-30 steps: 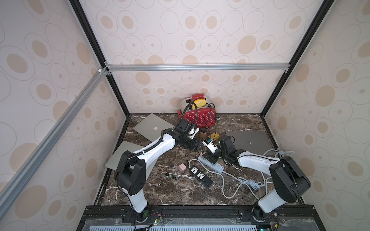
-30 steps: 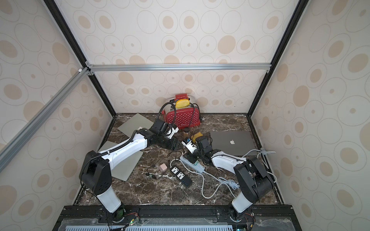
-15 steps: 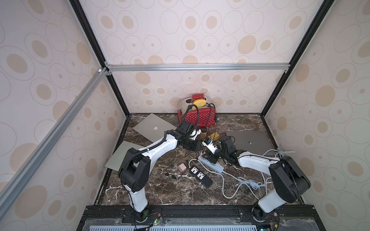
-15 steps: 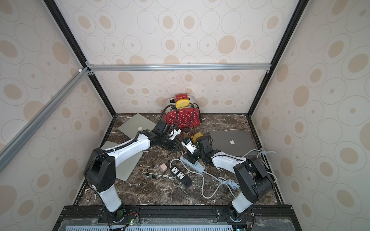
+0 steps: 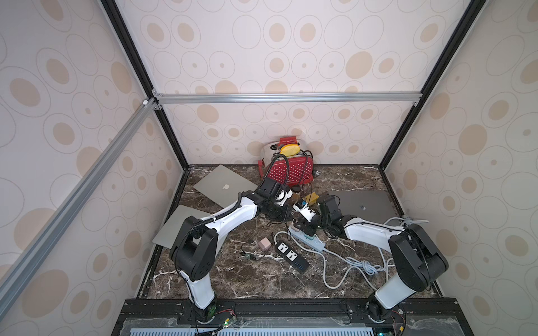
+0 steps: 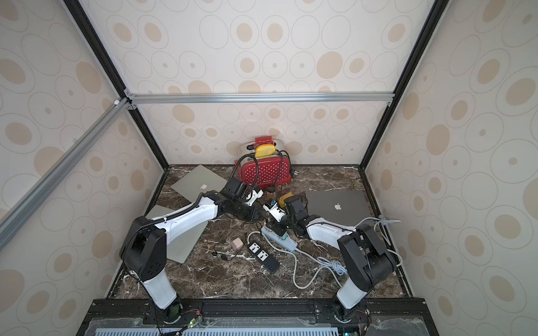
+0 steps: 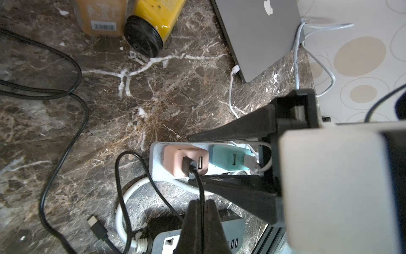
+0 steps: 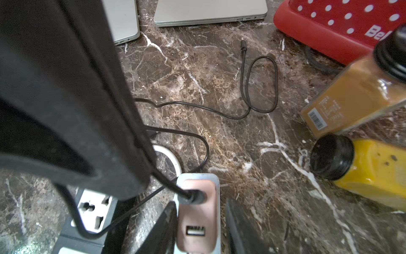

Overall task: Unplug the laptop charger
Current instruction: Remove the charging cable from the plug.

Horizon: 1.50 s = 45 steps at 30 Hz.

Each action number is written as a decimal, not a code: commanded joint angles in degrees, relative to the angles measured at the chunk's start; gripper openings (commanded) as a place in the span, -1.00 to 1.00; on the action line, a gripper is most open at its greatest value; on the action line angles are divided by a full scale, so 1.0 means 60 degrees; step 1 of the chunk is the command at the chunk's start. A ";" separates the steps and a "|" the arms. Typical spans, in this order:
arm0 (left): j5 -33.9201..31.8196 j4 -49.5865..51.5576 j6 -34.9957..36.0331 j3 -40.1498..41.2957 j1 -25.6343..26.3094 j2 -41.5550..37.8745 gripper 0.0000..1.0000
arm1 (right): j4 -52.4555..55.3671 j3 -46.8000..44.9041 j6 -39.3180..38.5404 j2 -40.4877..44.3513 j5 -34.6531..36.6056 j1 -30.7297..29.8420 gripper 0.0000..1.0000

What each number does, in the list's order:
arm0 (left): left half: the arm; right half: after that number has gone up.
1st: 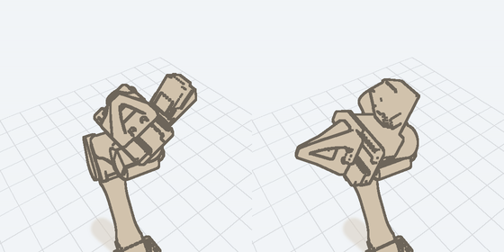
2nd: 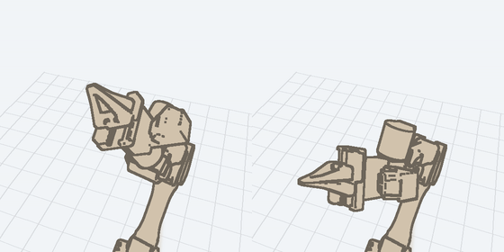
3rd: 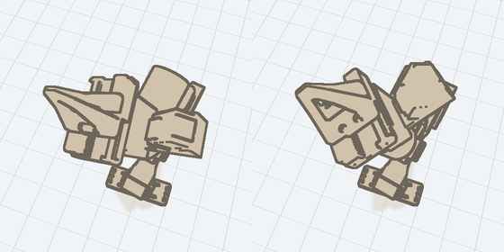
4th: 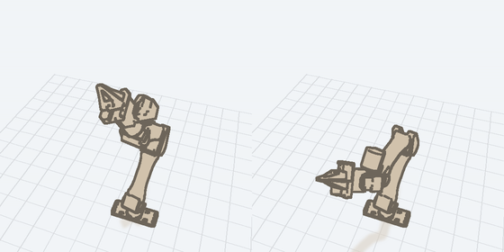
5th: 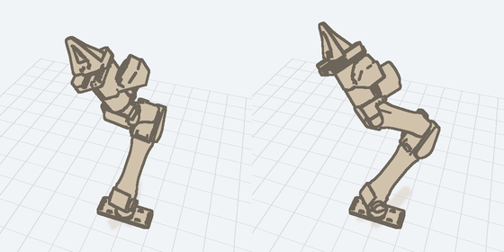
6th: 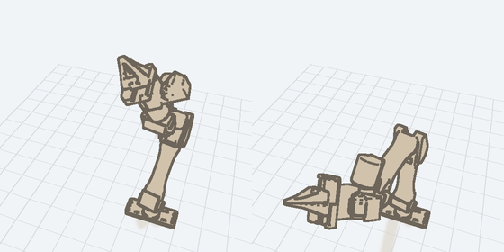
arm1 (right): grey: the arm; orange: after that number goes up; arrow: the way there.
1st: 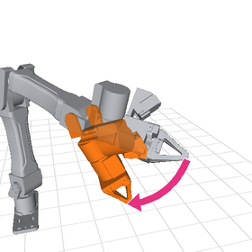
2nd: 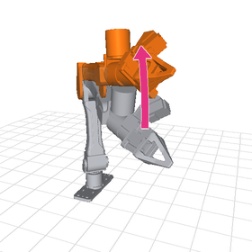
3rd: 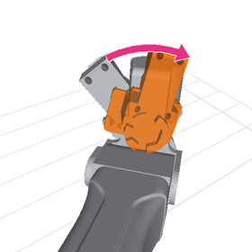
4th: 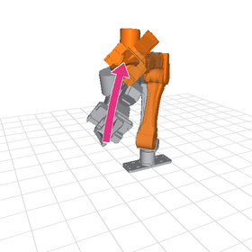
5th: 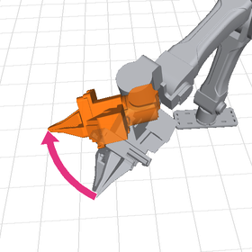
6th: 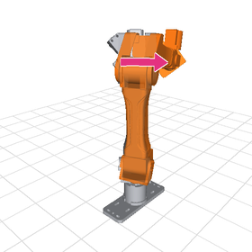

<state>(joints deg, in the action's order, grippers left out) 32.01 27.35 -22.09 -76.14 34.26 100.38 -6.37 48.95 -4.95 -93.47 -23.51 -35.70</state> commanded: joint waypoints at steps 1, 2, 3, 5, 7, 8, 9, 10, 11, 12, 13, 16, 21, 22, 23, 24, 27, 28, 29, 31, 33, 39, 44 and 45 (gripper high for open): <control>0.0259 -0.0297 -0.0078 -0.0100 0.0047 -0.0763 -1.00 | 0.0344 -0.0152 -0.0114 -0.0882 0.0088 -0.0195 -0.28; 0.0316 -0.0363 -0.0134 -0.0098 0.0047 -0.0828 -1.00 | 0.0350 -0.0147 -0.0114 -0.0939 0.0078 -0.0185 -0.30; 0.0366 -0.0460 -0.0191 -0.0098 0.0036 -0.0890 -1.00 | 0.0372 -0.0131 -0.0139 -0.0987 0.0060 -0.0189 -0.34; 0.0449 -0.0584 -0.0280 -0.0102 0.0039 -0.0975 -1.00 | 0.0392 -0.0108 -0.0143 -0.1069 0.0025 -0.0189 -0.39; 0.0468 -0.0604 -0.0318 -0.0110 0.0047 -0.0997 -1.00 | 0.0362 -0.0105 -0.0184 -0.1104 -0.0166 -0.0187 -0.40; 0.0470 -0.0589 -0.0323 -0.0098 0.0047 -0.1014 -1.00 | 0.0346 -0.0106 -0.0179 -0.1106 -0.0210 -0.0191 -0.40; 0.0460 -0.0602 -0.0340 -0.0084 0.0044 -0.1035 -1.00 | 0.0358 -0.0087 -0.0174 -0.1126 -0.0200 -0.0189 -0.44; 0.0452 -0.0639 -0.0354 -0.0056 0.0039 -0.1053 -1.00 | 0.0406 -0.0061 -0.0206 -0.1180 -0.0143 -0.0187 -0.47; 0.0453 -0.0698 -0.0383 -0.0029 0.0047 -0.1093 -1.00 | 0.0491 -0.0009 -0.0250 -0.1260 -0.0140 -0.0191 -0.49; 0.0455 -0.0785 -0.0440 0.0002 0.0047 -0.1127 -1.00 | 0.0597 0.0062 -0.0262 -0.1352 -0.0153 -0.0190 -0.51; 0.0451 -0.0848 -0.0471 -0.0008 0.0047 -0.1150 -1.00 | 0.0670 0.0109 -0.0271 -0.1422 -0.0195 -0.0201 -0.53; 0.0438 -0.0805 -0.0486 -0.0063 0.0047 -0.1202 -1.00 | 0.0723 0.0174 -0.0182 -0.1507 -0.0203 -0.0191 -0.56; -0.0253 0.0421 0.0024 0.0045 -0.0037 -0.1361 -1.00 | 0.0803 0.0162 -0.0024 -0.1207 0.0076 -0.0160 -0.50; -0.0328 0.0521 0.0073 0.0185 -0.0112 -0.1440 -1.00 | 0.0847 0.0171 0.0018 -0.1135 0.0094 -0.0165 -0.48; -0.0341 0.0496 0.0043 0.0426 -0.0268 -0.1576 -1.00 | 0.0891 0.0200 0.0072 -0.1047 0.0062 -0.0162 -0.45; -0.0277 0.0374 -0.0027 0.0700 -0.0449 -0.1692 -1.00 | 0.0914 0.0213 0.0142 -0.0943 0.0009 -0.0162 -0.41; -0.0091 -0.0032 -0.0242 0.1260 -0.0988 -0.2082 -1.00 | 0.0889 0.0235 0.0393 -0.0583 -0.0201 -0.0156 -0.23; -0.0124 -0.0110 -0.0245 0.1353 -0.1115 -0.2153 -1.00 | 0.0892 0.0261 0.0464 -0.0477 -0.0222 -0.0165 -0.19; -0.0217 -0.0113 -0.0184 0.1394 -0.1218 -0.2170 -1.00 | 0.0901 0.0288 0.0535 -0.0346 -0.0247 -0.0158 -0.15; -0.0500 0.0059 -0.0038 0.1361 -0.1346 -0.2000 -1.00 | 0.1021 0.0392 0.0637 -0.0133 -0.0257 -0.0170 -0.06; -0.0795 0.0273 0.0048 0.1279 -0.1448 -0.1687 -1.00 | 0.1259 0.0592 0.0703 0.0071 -0.0185 -0.0169 -0.01; -0.2072 0.0718 0.0095 0.1191 -0.1542 -0.0998 -1.00 | 0.2159 0.0991 0.0819 0.0721 0.0609 -0.0153 0.02; -0.2935 0.1087 0.0182 0.1220 -0.1709 -0.0729 -1.00 | 0.2975 0.1374 0.0445 0.0818 0.0500 -0.0143 0.04; -0.3137 0.1167 0.0254 0.1209 -0.1744 -0.0733 -1.00 | 0.3169 0.1538 0.0409 0.0751 0.0469 -0.0158 0.03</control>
<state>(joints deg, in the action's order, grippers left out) 18.52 31.42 -22.63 -67.64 24.60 95.83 7.55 55.94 -1.37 -89.12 -20.88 -36.36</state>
